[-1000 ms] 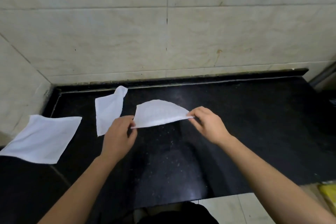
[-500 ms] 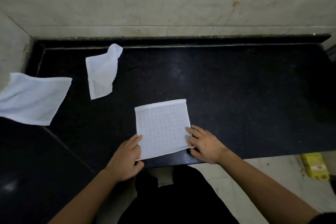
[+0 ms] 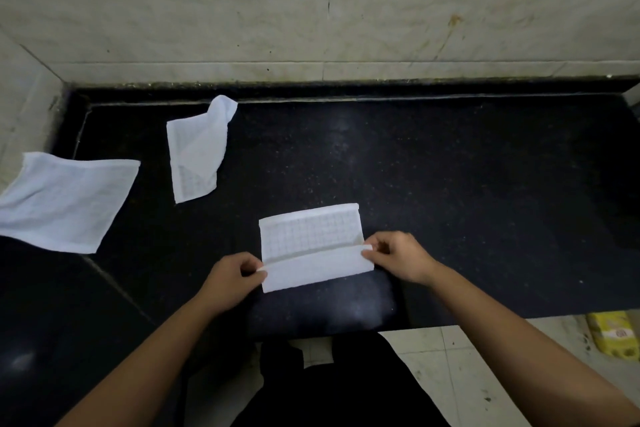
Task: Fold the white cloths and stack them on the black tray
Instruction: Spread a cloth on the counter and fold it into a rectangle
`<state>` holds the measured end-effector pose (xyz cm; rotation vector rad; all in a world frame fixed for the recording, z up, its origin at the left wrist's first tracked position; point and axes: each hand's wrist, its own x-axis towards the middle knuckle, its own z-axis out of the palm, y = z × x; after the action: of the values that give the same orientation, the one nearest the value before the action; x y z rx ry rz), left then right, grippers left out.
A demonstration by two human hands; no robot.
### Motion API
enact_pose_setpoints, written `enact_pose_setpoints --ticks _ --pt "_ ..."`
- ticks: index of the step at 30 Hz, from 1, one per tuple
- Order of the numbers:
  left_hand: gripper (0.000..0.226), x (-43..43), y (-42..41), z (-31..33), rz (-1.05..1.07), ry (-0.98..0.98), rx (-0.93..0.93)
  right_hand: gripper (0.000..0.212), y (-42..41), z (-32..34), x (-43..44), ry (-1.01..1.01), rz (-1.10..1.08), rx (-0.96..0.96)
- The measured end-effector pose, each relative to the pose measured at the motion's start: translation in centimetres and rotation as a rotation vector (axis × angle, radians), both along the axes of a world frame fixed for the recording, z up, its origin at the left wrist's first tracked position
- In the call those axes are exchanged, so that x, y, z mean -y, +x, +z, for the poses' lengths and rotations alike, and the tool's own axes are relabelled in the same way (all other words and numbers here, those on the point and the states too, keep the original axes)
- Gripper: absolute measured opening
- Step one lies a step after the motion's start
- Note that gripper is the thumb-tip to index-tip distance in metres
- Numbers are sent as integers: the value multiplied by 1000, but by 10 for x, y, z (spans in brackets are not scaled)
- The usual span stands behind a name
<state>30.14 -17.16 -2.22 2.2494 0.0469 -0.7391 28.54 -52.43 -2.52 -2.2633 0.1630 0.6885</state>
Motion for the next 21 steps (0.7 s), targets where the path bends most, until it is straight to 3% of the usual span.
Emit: enact_pose_setpoints --ticks 4,10,17,21 --pt "11 9 29 -6 304 -98 -57 9 35 -7 -6 162 -253 -40" --pt "10 19 60 -28 484 -85 2 6 66 -27 -14 89 -378 -17" --pt "16 29 73 -39 472 65 93 3 84 -37 -22 -20 -353 34" --pt "16 30 68 -44 392 143 126 13 84 -39 -22 -42 -345 39"
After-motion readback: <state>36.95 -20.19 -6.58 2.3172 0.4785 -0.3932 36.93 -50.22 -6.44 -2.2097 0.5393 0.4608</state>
